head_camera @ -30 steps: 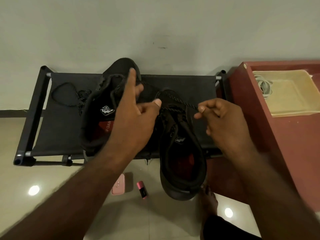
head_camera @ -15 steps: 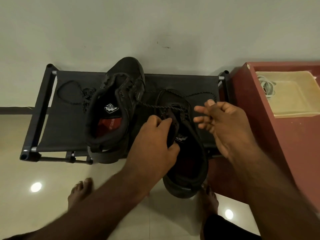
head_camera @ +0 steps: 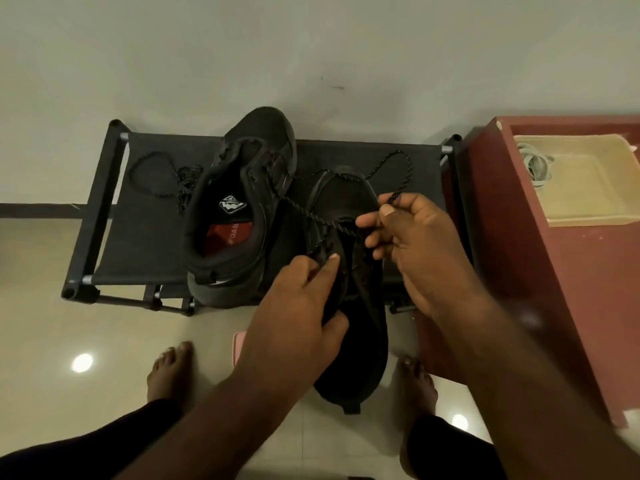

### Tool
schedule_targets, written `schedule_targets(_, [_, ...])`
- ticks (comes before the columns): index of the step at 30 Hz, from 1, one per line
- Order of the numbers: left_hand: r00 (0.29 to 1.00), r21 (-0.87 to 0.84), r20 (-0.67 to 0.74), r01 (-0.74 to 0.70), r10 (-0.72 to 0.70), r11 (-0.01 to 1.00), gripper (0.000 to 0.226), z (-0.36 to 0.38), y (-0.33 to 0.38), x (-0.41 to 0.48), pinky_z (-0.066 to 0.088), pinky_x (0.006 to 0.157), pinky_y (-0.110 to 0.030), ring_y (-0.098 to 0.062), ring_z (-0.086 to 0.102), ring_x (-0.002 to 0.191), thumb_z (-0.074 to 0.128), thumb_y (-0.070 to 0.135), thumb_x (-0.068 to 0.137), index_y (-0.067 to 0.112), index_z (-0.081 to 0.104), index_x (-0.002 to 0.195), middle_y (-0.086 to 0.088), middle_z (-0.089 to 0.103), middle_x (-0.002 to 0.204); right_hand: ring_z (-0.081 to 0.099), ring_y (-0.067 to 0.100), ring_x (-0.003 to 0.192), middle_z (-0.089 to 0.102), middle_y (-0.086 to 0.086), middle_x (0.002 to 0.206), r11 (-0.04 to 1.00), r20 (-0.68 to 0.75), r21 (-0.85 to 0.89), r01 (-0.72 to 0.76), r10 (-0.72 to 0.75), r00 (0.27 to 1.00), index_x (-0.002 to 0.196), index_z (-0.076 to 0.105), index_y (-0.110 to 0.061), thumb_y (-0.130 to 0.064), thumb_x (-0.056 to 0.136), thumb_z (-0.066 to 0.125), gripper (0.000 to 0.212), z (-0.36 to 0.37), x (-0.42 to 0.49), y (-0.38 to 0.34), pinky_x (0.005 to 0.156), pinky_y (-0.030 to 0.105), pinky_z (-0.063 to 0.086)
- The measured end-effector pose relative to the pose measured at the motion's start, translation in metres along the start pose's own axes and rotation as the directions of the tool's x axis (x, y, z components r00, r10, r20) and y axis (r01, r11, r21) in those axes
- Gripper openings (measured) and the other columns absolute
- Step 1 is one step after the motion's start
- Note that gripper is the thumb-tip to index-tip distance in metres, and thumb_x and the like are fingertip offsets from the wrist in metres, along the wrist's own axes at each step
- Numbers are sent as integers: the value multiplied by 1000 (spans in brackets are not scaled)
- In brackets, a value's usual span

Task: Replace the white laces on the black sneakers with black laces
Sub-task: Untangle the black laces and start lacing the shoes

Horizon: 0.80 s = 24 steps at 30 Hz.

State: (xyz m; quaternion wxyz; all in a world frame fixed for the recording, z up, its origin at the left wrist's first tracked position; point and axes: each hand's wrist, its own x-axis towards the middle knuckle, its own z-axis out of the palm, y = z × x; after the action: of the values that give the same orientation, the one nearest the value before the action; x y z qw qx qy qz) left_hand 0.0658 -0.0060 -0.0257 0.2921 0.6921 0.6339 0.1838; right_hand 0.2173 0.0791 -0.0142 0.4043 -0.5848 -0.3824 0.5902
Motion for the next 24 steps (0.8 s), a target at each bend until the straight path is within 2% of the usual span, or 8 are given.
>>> schedule_targets(4, [1000, -94, -18, 12, -13, 996, 77, 4, -9, 2, 35, 83, -7, 4, 37, 103, 61, 40, 85, 23, 29, 153, 18, 33, 112, 60, 12, 66, 76, 4, 94, 997, 9, -74, 38, -37, 999, 103, 59, -8, -14, 102, 55, 7, 1, 0, -4, 54, 22, 47])
schedule_targets(8, [1000, -121, 2, 2, -2, 993, 78, 9, -14, 2, 40, 88, -11, 0, 43, 106, 64, 41, 82, 22, 34, 151, 15, 36, 116, 50, -1, 49, 61, -13, 61, 965, 118, -240, 102, -75, 990, 89, 64, -11, -11, 95, 66, 6, 3, -1, -4, 46, 12, 38])
schedule_targets(10, [1000, -127, -10, 25, -26, 992, 79, 11, -12, 1, 46, 90, -18, -2, 46, 110, 67, 38, 82, 23, 32, 151, 14, 36, 120, 54, -4, 48, 61, -16, 56, 943, 154, -305, 134, -90, 984, 87, 66, -13, -10, 93, 68, 7, 7, -1, -4, 49, 8, 39])
schedule_targets(16, [999, -137, -8, 36, -38, 990, 69, 11, -11, -2, 50, 81, -21, -6, 50, 104, 69, 32, 81, 25, 40, 142, 9, 38, 122, 63, -6, 61, 69, -11, 74, 839, 110, -488, 239, -213, 971, 82, 68, -24, -14, 91, 72, 14, 18, 0, 5, 54, 7, 43])
schedule_targets(19, [999, -154, -8, 47, -48, 987, 67, 10, -10, -2, 53, 81, -27, -9, 53, 100, 70, 29, 82, 24, 40, 142, 6, 40, 123, 68, -3, 71, 70, -12, 75, 820, 66, -514, 253, -257, 964, 78, 66, -30, -14, 90, 73, 21, 24, 1, 10, 61, 8, 48])
schedule_targets(24, [999, -140, 9, 43, -42, 989, 65, 10, -10, -1, 55, 80, -32, -13, 56, 95, 71, 28, 83, 23, 41, 140, 4, 41, 122, 67, -5, 78, 68, -18, 76, 773, 47, -553, 311, -344, 938, 77, 64, -36, -14, 91, 72, 26, 32, -4, 11, 69, 8, 50])
